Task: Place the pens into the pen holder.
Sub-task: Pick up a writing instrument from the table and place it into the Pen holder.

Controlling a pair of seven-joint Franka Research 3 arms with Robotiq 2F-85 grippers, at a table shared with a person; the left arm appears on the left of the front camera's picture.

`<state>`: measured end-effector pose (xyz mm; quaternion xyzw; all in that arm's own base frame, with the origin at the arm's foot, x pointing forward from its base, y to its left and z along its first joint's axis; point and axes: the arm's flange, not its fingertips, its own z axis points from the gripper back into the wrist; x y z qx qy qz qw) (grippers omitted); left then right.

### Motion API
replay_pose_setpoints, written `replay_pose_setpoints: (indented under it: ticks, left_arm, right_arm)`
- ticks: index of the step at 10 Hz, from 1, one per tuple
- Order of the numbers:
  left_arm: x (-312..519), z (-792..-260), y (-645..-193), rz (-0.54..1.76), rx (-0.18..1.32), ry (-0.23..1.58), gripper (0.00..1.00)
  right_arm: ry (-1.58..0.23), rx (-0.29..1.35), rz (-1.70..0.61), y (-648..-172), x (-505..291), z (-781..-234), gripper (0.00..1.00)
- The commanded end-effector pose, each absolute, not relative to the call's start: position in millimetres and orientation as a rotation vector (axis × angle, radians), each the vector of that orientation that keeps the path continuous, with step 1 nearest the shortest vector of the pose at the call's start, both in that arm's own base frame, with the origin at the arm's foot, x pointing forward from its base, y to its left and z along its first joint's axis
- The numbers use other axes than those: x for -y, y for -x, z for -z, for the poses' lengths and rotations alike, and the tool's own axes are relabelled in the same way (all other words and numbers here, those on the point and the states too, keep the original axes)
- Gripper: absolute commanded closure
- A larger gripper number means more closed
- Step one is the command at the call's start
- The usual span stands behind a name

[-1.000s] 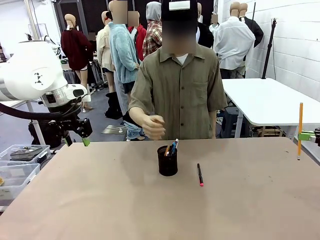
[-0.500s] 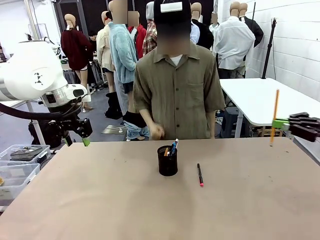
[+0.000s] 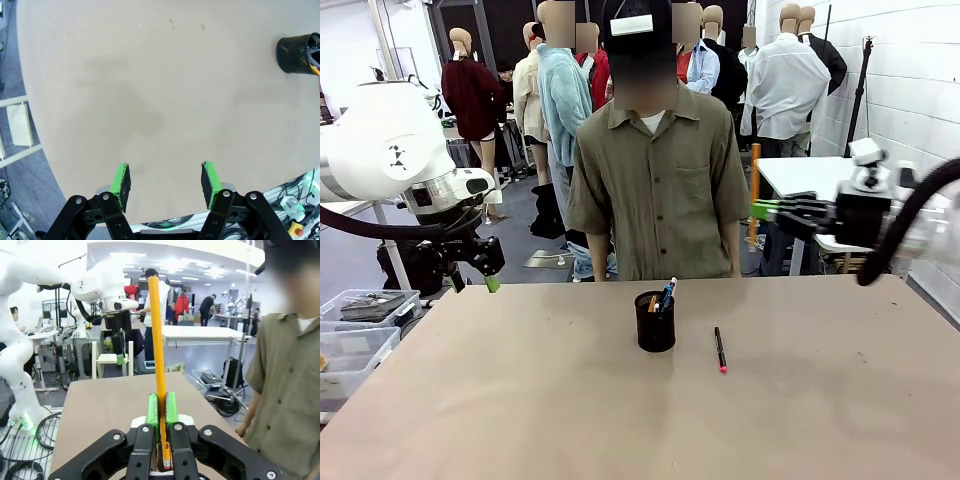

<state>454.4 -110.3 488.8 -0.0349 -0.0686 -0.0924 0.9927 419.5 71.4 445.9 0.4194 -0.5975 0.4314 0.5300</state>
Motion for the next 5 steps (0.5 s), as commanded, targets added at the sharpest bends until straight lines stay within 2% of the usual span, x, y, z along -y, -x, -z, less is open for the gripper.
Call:
replay_pose_setpoints:
  ticks: [1,3,4,5]
  left_arm:
    - [110,-491,-454,0.176,0.135,0.057,0.26]
    - [110,-491,-454,0.176,0.135,0.057,0.26]
    - [110,-491,-454,0.176,0.135,0.057,0.26]
    - [110,-491,-454,0.176,0.135,0.057,0.26]
  right_arm:
    - [-1.049,1.409,-1.025,-457,-114,-446,1.00]
    - [-1.010,1.372,-1.055,-482,-166,-438,1.00]
    - [-1.020,1.305,-1.060,-496,-182,-431,1.00]
    - [-1.021,1.228,-1.065,-489,-181,-429,1.00]
